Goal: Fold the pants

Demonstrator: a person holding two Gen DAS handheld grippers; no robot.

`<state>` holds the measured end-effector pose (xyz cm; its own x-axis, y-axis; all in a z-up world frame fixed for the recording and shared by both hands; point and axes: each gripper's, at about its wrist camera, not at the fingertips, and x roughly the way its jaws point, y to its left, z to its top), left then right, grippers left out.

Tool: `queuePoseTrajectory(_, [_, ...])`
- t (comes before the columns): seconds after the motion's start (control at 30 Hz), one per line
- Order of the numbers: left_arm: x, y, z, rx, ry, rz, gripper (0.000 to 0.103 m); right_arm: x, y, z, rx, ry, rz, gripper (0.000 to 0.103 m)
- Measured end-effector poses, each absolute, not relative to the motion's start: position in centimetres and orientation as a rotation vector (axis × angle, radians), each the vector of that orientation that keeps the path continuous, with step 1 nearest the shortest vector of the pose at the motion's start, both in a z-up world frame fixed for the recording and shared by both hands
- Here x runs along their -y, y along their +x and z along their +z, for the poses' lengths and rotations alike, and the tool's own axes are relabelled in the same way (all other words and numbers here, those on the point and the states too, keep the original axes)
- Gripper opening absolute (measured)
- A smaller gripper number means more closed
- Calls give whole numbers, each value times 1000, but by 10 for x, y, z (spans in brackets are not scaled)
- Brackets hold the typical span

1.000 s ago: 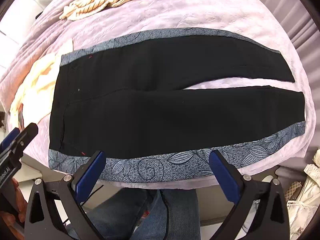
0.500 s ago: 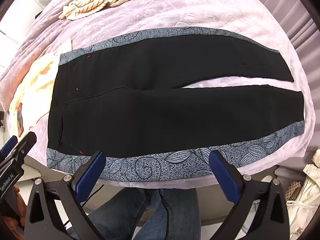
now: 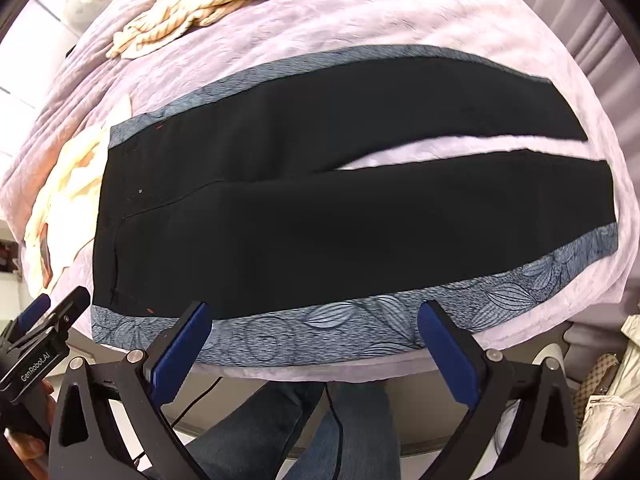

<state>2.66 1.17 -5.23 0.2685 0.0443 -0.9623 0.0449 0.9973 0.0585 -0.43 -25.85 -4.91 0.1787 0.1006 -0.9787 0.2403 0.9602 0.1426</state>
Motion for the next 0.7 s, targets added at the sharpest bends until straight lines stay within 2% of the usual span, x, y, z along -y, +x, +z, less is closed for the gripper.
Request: queuePoseTrajectory(0.7, [23, -2, -95, -1415, 90, 38, 103, 309, -40, -87, -1400, 489, -56, 103])
